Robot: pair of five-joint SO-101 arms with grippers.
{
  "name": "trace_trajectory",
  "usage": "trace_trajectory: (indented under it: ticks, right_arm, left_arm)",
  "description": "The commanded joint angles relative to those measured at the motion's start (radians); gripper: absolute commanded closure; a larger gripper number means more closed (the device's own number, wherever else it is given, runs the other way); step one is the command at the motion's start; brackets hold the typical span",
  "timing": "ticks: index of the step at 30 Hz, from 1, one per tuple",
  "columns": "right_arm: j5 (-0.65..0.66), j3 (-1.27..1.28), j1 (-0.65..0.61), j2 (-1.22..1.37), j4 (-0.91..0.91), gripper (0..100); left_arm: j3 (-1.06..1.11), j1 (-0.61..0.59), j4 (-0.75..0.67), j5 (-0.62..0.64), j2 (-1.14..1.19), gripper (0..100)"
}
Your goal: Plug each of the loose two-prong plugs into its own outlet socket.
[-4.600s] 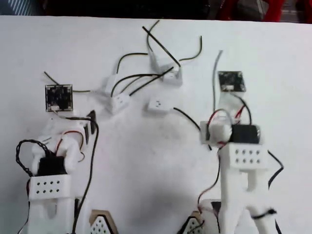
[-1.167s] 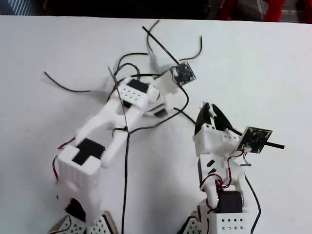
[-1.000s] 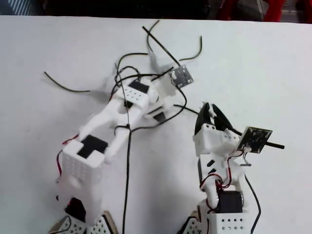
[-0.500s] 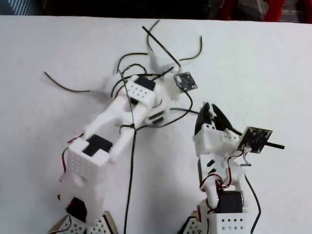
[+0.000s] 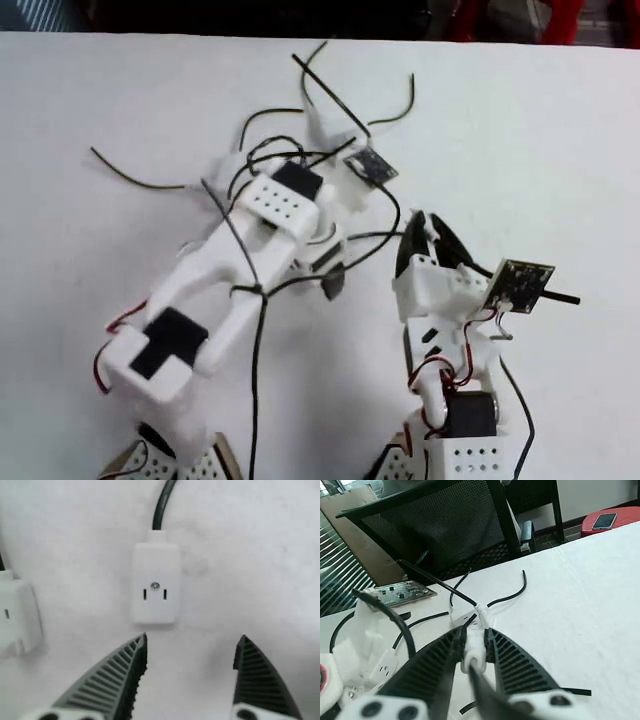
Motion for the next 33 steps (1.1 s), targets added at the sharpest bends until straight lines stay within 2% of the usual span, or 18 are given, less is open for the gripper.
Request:
trace_trajectory:
  ticks: [1, 7, 10, 12, 15, 19, 21, 26, 29, 33]
  right_arm:
    - [0.012, -0.017, -0.005, -0.012, -0.015, 98.2]
    - [0.012, -0.017, -0.005, -0.012, -0.015, 98.2]
    - [0.012, -0.017, -0.005, -0.012, -0.015, 98.2]
    - [0.012, -0.015, -0.005, -0.012, -0.015, 98.2]
    - [0.014, -0.015, -0.008, -0.012, -0.013, 98.2]
    - [0.014, -0.015, -0.007, -0.012, -0.013, 98.2]
    - [0.014, -0.015, -0.007, -0.012, -0.013, 98.2]
    - [0.054, -0.014, -0.012, -0.012, -0.013, 98.2]
    - [0.057, -0.014, -0.012, -0.012, -0.013, 98.1]
    - [0.057, -0.014, -0.012, -0.012, -0.013, 98.1]
  left_arm:
    - [0.066, 0.028, -0.032, 0.012, -0.133, 70]
    - [0.143, 0.019, -0.23, 0.014, -0.101, 66]
    - [0.117, -0.004, -0.27, 0.012, 0.007, 65]
    - [0.052, -0.025, -0.255, -0.018, 0.111, 65]
    - [-0.13, -0.077, -0.126, -0.026, 0.249, 65]
    - [-0.354, -0.162, -0.025, -0.028, 0.387, 74]
    - [-0.428, -0.186, 0.005, -0.028, 0.44, 75]
    - [-0.499, -0.189, 0.048, -0.025, 0.478, 75]
    - [-0.514, -0.194, 0.049, 0.038, 0.47, 75]
    - [-0.543, -0.223, 0.091, 0.041, 0.427, 70]
